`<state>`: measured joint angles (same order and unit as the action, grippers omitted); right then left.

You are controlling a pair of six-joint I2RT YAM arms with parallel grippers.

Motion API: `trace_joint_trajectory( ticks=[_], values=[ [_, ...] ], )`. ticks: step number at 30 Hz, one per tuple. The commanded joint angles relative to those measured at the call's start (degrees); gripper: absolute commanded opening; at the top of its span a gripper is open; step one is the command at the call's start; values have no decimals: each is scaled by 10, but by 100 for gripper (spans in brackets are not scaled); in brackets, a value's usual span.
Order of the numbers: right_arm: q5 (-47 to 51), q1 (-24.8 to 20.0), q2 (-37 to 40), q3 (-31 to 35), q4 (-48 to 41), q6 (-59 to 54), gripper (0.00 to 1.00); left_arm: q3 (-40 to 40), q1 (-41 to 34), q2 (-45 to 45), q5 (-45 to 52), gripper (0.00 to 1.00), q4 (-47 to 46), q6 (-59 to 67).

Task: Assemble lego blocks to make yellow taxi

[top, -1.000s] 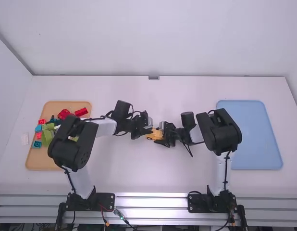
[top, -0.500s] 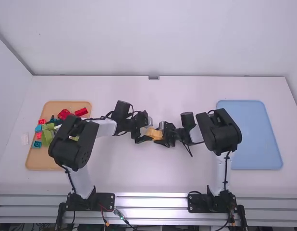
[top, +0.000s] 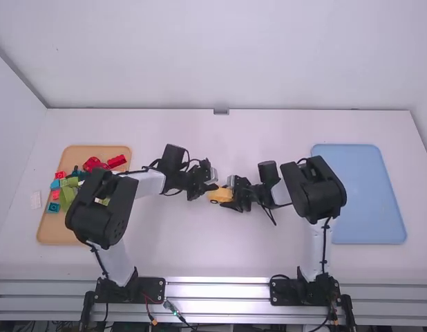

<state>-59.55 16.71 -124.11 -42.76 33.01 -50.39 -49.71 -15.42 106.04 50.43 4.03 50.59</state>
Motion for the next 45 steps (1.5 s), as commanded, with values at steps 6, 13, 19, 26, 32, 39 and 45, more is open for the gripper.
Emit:
trace_joint_trajectory(
  ticks=[6, 13, 19, 26, 32, 39, 45],
  values=[
    [-10, -2, -11, -45, -129, -96, 50, 5, -1, -14, 29, 2, -44, 74],
    [-9, 2, -11, -72, -216, -162, 49, 5, -4, 4, 25, 2, -32, 78],
    [-9, 2, -11, -71, -215, -163, 50, 5, -4, 23, 25, 2, -43, 78],
    [-9, 2, -11, -71, -213, -163, 50, 5, -23, 55, -19, 2, -55, 78],
    [-8, 2, -11, -71, -213, -163, 50, 5, -48, 71, -107, 2, -66, 68],
    [-6, 2, -11, -71, -213, -163, 50, 5, -47, 74, -153, 2, -77, 47],
    [-3, 2, -11, -71, -213, -155, 53, -37, -43, 10, -153, 62, -113, 28]
  ],
)
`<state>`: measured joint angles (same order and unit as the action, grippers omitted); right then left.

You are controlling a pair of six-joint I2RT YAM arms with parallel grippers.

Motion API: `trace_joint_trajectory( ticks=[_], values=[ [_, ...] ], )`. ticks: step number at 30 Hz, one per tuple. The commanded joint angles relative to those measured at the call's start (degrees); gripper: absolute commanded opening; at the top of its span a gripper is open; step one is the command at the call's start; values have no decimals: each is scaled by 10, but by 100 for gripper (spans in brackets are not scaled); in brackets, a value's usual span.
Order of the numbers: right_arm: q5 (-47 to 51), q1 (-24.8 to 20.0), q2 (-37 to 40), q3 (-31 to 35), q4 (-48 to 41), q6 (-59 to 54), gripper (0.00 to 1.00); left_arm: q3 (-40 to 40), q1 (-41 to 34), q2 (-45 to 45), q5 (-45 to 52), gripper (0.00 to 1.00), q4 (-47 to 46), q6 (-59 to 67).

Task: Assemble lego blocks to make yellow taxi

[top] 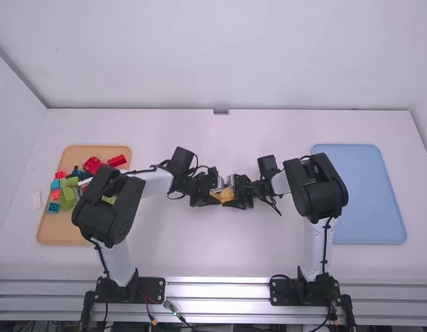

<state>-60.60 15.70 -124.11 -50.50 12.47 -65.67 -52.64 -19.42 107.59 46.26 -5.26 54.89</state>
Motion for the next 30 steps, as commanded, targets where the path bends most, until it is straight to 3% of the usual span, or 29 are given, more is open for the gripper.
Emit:
trace_joint_trajectory(
  ticks=[1, 2, 8, 14, 17, 21, 22, 30],
  values=[
    [7, 12, -11, 6, -8, -2, 53, -14, -1, -15, -112, 72, -30, -15],
    [6, 12, -11, 6, -8, -2, 53, -29, 3, -38, -112, 99, -52, -15],
    [6, 12, -11, 6, -10, -2, 54, -72, 38, -159, -96, 99, -131, -15],
    [7, 12, -11, 6, -9, -2, 58, -72, 117, -236, -97, 99, -128, -98],
    [11, 12, -9, 2, -10, 21, 83, -72, 176, -249, -95, 99, -131, -184],
    [83, 9, -9, -30, -32, 113, 100, -72, 242, -247, -119, 99, -138, -279],
    [90, 9, -8, -35, -40, 115, 100, -72, 247, -247, -125, 99, -138, -287],
    [227, 9, 71, -129, -347, 39, 99, -72, 339, -247, -261, 99, -140, -447]
  ],
)
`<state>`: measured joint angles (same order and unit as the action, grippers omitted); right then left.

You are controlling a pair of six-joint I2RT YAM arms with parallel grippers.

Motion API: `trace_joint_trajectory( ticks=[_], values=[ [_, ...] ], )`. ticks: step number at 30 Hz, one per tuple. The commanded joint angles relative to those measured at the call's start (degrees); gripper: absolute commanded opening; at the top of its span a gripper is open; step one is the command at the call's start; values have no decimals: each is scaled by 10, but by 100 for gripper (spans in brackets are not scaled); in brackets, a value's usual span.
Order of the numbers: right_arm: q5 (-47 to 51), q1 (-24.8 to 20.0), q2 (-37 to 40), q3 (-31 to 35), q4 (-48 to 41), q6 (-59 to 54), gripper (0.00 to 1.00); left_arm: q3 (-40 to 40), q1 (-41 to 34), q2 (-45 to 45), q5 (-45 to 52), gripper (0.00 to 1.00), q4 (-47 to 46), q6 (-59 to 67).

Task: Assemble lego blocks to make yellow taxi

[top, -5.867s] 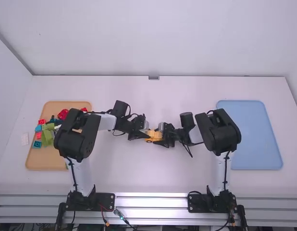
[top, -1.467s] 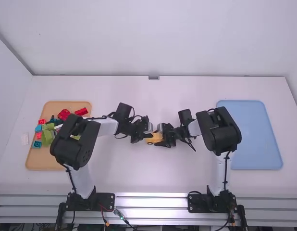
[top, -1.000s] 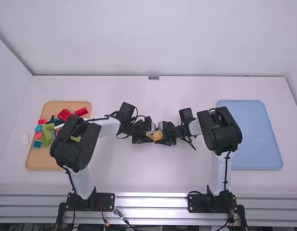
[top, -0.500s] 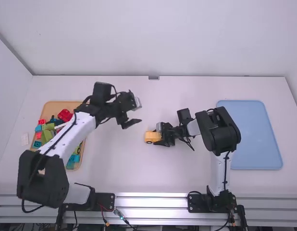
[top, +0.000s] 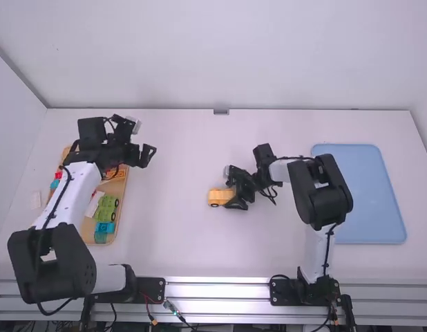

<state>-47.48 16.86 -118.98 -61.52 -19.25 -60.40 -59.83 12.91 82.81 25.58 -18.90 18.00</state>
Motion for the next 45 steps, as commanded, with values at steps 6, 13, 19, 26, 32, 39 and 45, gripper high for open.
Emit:
trace_joint_trajectory(
  ticks=[6, 13, 19, 26, 32, 39, 45],
  values=[
    [196, 5, 74, -70, -146, 15, 99, -55, 53, 56, -133, 99, -64, -108],
    [235, 4, 108, -80, -146, 51, 99, -194, 73, 184, -195, 99, -207, -103],
    [235, 11, 119, -84, -143, 51, 99, -277, 76, 267, -240, 99, -277, -113],
    [235, 16, 123, -88, -136, 69, 99, -297, 77, 291, -214, 99, -299, -126],
    [236, 16, 123, -92, -119, 96, 99, -289, 77, 291, -39, 99, -322, -186],
    [235, 16, 123, -99, -117, 96, 99, -240, 77, 291, -105, 99, -239, -384],
    [235, 16, 123, -99, -112, 96, 99, -201, 72, 291, -212, 99, -219, -597]
  ],
)
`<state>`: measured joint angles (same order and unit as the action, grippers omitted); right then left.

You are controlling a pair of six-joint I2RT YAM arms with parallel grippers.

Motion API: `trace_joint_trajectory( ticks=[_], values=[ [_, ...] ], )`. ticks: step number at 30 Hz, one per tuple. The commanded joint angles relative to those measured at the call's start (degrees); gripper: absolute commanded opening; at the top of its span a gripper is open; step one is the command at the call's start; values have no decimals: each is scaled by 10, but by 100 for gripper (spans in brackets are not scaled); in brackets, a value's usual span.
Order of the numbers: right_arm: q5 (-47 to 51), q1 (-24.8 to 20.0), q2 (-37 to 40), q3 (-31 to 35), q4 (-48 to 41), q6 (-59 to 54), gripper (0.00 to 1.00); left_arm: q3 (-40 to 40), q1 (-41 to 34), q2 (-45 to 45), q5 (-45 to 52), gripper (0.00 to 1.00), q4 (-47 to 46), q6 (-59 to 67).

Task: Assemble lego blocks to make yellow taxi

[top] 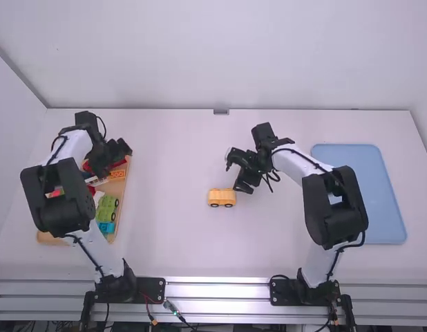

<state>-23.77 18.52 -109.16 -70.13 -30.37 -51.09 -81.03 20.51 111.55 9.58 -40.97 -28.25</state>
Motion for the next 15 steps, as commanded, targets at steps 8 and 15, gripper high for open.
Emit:
trace_joint_trajectory(
  ticks=[8, 15],
  values=[
    [-2, -1, 24, -13, -4, 3, 99, 40, -3, 3, -105, 99, 12, -291],
    [-2, -1, 24, -13, -3, 3, 99, 69, -3, 3, -105, 99, 26, -332]
  ],
)
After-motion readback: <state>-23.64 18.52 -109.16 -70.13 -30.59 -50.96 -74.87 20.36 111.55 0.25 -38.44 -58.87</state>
